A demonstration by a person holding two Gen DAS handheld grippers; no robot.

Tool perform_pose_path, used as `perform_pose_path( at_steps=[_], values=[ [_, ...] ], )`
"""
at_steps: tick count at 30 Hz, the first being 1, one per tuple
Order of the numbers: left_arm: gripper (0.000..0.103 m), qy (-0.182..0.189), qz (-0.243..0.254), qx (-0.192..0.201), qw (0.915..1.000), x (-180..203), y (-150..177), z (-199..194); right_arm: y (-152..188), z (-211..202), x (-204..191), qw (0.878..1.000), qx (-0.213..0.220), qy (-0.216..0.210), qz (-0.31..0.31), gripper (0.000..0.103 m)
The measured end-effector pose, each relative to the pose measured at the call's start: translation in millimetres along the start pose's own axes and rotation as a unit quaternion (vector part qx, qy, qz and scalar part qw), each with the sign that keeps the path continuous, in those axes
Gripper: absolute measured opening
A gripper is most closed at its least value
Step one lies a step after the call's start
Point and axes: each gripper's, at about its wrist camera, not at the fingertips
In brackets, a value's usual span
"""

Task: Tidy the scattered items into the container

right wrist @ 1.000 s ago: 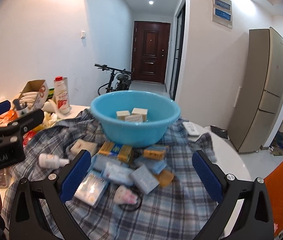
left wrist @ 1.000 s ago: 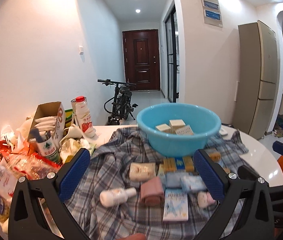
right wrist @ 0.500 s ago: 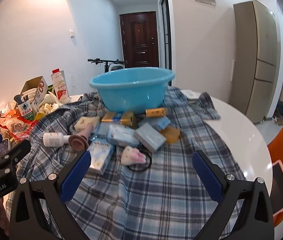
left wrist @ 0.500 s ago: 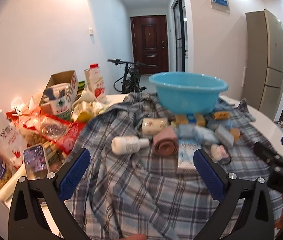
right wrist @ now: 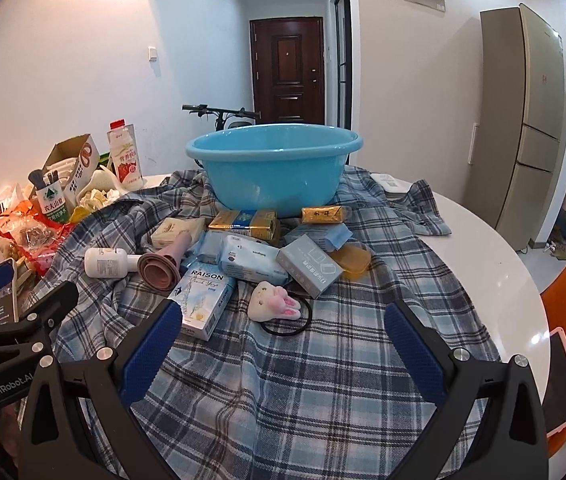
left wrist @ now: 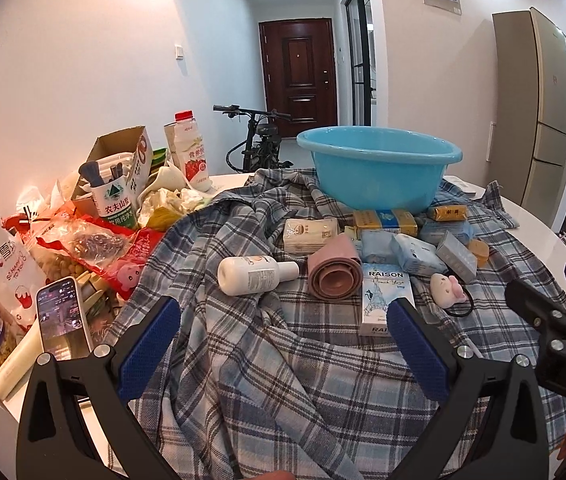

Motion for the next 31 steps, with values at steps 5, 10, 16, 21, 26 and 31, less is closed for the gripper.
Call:
perform_pose_path(
  at_steps=[5, 10, 16, 21, 26, 31],
  values=[
    [0.103, 0.007, -0.001, -0.004, 1.0, 0.5, -0.1, 4.9, 0.5, 12.1, -1.6, 1.0, -0.012, 0.001, -0.002, 0.103],
    [0.103, 0.007, -0.003, -0.008, 0.9999, 0.0, 0.0, 9.2, 0.2, 17.1, -3.0, 1.0, -0.017, 0.002, -0.003, 0.103],
    [0.103, 0.007, -0.008, -0.012, 0.9999, -2.9, 0.9, 12.5, 0.5, 19.3, -4.9, 1.0, -0.018, 0.005, -0.007, 0.103],
    [0.103, 0.012, -0.011, -0.011, 0.9998, -4.8, 0.3, 11.4, 0.3, 19.2, -5.8, 1.0, -0.018, 0.005, -0.011, 0.103],
    [0.103, 0.013, -0.013, -0.008, 0.9998, -4.0, -0.6, 9.8, 0.2, 19.5, -6.1, 1.0, -0.017, 0.005, -0.011, 0.103],
    [0.103, 0.016, -0.02, -0.008, 0.9996, -2.9, -2.6, 9.8, 0.6, 19.5, -5.8, 1.0, -0.018, 0.004, -0.01, 0.103]
  ],
)
Point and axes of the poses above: each gripper's, at about its wrist camera, not at the fingertips, and z roughly the way its jaws point, x to its right, y to its underside, and after that the axes turned 4 degrees about -x, right-handed
